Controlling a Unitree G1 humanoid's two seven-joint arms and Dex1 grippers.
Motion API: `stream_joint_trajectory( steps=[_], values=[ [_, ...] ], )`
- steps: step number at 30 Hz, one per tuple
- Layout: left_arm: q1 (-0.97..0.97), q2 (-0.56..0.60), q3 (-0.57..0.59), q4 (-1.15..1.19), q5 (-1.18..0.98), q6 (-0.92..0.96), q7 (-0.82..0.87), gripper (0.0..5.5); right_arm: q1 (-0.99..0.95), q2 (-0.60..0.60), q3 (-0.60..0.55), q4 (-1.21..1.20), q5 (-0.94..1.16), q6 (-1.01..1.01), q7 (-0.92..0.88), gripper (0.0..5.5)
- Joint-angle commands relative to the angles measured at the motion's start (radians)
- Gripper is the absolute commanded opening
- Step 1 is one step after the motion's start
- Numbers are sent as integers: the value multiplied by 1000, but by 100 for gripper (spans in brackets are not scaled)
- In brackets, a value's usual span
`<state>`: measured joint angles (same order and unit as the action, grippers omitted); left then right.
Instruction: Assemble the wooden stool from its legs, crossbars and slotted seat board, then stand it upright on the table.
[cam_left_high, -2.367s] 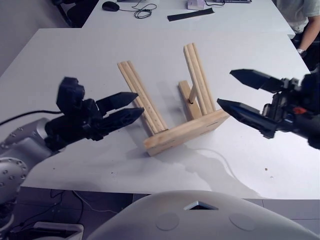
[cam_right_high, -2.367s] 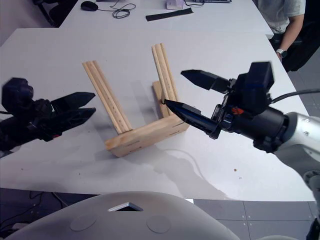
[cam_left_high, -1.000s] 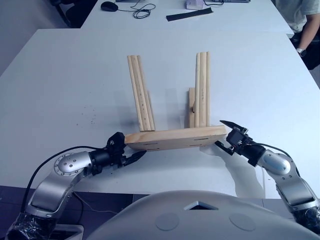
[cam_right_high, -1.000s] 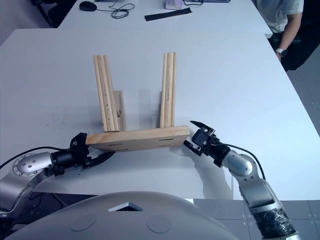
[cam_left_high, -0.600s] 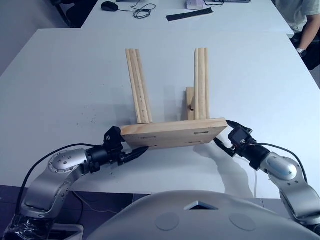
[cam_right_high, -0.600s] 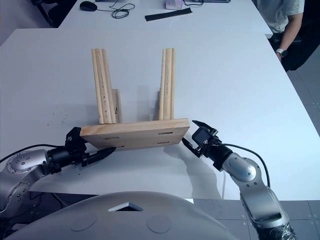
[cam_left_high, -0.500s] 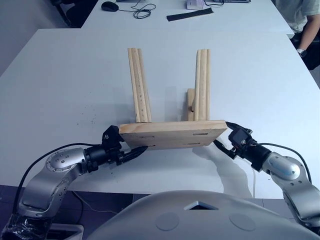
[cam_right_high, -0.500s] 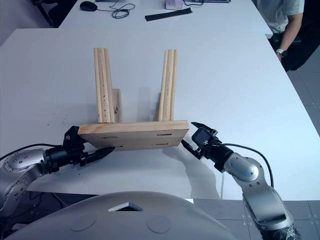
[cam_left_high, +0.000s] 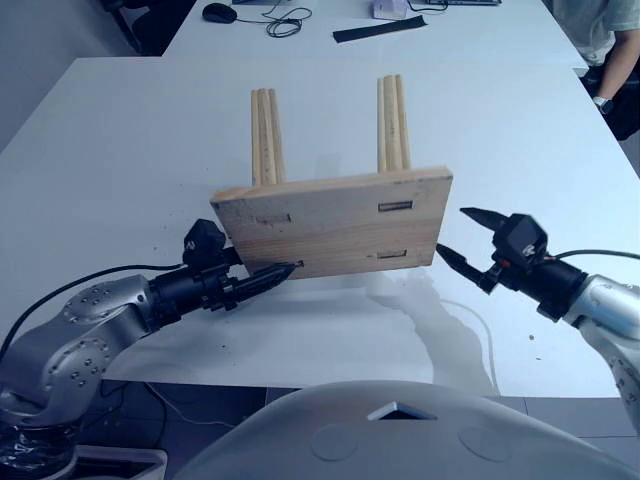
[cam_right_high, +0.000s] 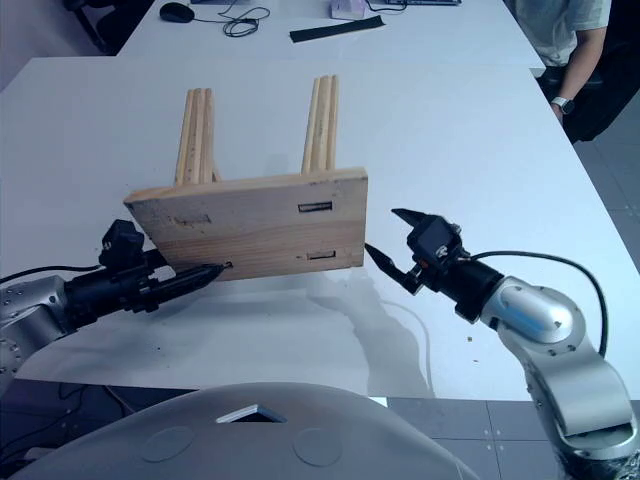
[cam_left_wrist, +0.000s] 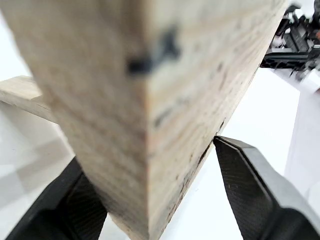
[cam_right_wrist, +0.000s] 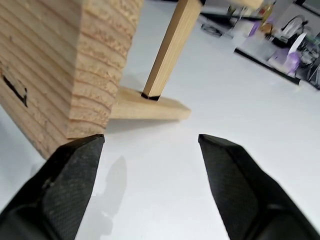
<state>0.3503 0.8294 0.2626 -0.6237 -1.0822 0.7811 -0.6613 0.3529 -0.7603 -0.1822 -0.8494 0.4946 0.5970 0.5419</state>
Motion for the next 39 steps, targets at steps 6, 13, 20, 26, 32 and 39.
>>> stream_joint_trajectory(
  steps=[6,13,20,26,32,39],
  values=[
    [-408,208,25,-8,-890,-77,431,327,-410,-369,-242,-100,1010,-19,-130,348],
    [-666,163,-10,83,-890,-3,479,327,-441,-460,-295,-91,1177,-35,-195,348],
    [-444,179,3,37,-890,56,459,327,-409,-445,-273,-88,1113,-15,-222,348],
    [-285,169,-11,-16,-890,0,539,327,-438,-447,-274,-59,1111,5,-202,348],
    [-288,192,-62,-30,-890,-33,588,327,-399,-425,-258,-66,1071,34,-212,348],
    [-298,237,-109,16,-890,-3,644,389,-352,-385,-231,-49,1009,90,-203,352]
  ],
)
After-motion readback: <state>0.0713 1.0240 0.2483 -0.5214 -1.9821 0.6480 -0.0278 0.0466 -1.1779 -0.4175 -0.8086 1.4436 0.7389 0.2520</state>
